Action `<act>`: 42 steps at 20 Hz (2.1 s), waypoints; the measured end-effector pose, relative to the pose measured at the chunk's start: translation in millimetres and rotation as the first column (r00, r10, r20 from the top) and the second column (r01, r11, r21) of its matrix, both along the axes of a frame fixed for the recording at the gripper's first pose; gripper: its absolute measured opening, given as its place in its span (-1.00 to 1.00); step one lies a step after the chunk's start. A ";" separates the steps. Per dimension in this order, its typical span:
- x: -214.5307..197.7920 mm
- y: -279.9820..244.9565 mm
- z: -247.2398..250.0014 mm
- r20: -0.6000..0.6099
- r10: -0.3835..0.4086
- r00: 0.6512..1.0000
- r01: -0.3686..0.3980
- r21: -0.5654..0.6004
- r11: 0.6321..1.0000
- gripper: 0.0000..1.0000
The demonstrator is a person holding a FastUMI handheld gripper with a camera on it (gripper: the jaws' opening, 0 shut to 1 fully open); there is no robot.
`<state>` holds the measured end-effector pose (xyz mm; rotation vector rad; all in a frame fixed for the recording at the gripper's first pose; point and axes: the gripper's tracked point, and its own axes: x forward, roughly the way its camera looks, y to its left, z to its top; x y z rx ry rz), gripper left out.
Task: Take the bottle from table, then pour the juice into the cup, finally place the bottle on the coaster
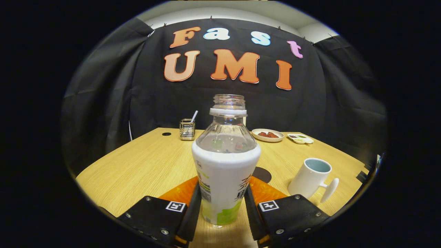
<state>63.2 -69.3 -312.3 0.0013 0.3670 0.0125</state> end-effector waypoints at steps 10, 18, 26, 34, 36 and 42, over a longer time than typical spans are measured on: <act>5.0 1.3 37.5 0.010 -0.099 0.995 0.095 0.208 0.974 0.12; 23.9 1.1 70.0 -0.014 -0.209 0.978 0.178 0.587 0.790 0.11; 46.9 -33.6 83.1 -0.091 -0.346 0.934 0.266 0.822 0.503 0.11; 49.6 -69.4 52.6 -0.279 -0.435 0.856 0.380 0.910 0.164 0.12; 51.1 -76.3 44.9 -0.319 -0.445 0.837 0.404 0.908 0.111 0.13; 60.8 -80.2 44.8 -0.367 -0.432 0.824 0.398 0.917 -0.020 0.12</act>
